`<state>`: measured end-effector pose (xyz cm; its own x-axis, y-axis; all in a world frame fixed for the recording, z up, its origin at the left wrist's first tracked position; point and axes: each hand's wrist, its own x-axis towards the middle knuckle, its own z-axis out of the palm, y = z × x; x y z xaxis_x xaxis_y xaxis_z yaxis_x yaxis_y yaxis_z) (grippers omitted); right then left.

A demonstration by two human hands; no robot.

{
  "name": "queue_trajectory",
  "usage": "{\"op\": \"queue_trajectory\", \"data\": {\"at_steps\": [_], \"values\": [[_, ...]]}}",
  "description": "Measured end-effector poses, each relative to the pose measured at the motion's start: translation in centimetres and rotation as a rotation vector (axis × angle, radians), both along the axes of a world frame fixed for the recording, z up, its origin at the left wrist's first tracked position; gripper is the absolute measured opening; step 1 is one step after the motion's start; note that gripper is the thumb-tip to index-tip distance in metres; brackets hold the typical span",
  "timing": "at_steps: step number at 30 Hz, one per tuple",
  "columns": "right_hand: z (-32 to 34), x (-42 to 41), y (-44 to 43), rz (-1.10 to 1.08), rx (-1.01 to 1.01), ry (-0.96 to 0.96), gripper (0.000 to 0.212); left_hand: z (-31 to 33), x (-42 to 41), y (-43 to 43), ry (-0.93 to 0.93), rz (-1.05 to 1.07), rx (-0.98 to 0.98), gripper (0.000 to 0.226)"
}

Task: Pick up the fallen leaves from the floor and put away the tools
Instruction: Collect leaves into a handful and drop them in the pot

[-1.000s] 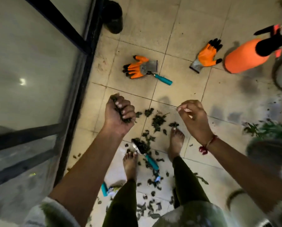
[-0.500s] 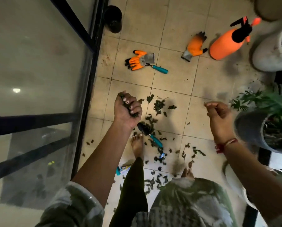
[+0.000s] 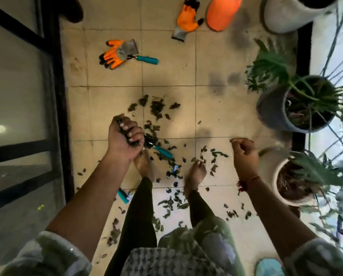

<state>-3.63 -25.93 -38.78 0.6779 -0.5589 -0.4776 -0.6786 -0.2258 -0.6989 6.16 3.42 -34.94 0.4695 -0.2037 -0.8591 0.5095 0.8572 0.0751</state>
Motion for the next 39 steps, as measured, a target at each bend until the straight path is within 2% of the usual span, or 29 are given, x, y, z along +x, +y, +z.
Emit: {"op": "queue_trajectory", "data": {"at_steps": [5, 8, 13, 24, 32, 39], "values": [[-2.5, -4.1, -4.6, 0.058, -0.040, 0.029, 0.019, -0.6, -1.7, -6.2, -0.015, -0.010, 0.008, 0.050], [-3.3, -5.5, -6.9, 0.148, -0.107, 0.072, 0.014, -0.7, -2.7, -7.6, -0.041, 0.057, 0.036, 0.043], [-5.9, -7.0, -7.6, 0.289, -0.137, 0.126, 0.009, -1.9, -5.0, -5.2, -0.087, 0.233, 0.088, 0.037], [-10.7, -5.1, 5.3, 0.618, -0.063, 0.143, 0.011, -5.8, -7.6, 1.4, -0.039, 0.310, 0.004, 0.037], [-11.2, -2.9, 13.2, 0.545, -0.097, 0.179, 0.015, -6.5, -8.1, 8.4, 0.031, 0.236, -0.018, 0.057], [-18.2, 0.1, 17.3, 0.636, -0.123, 0.254, 0.016, -13.4, -9.2, 11.9, 0.083, 0.203, -0.004, 0.052]]}}
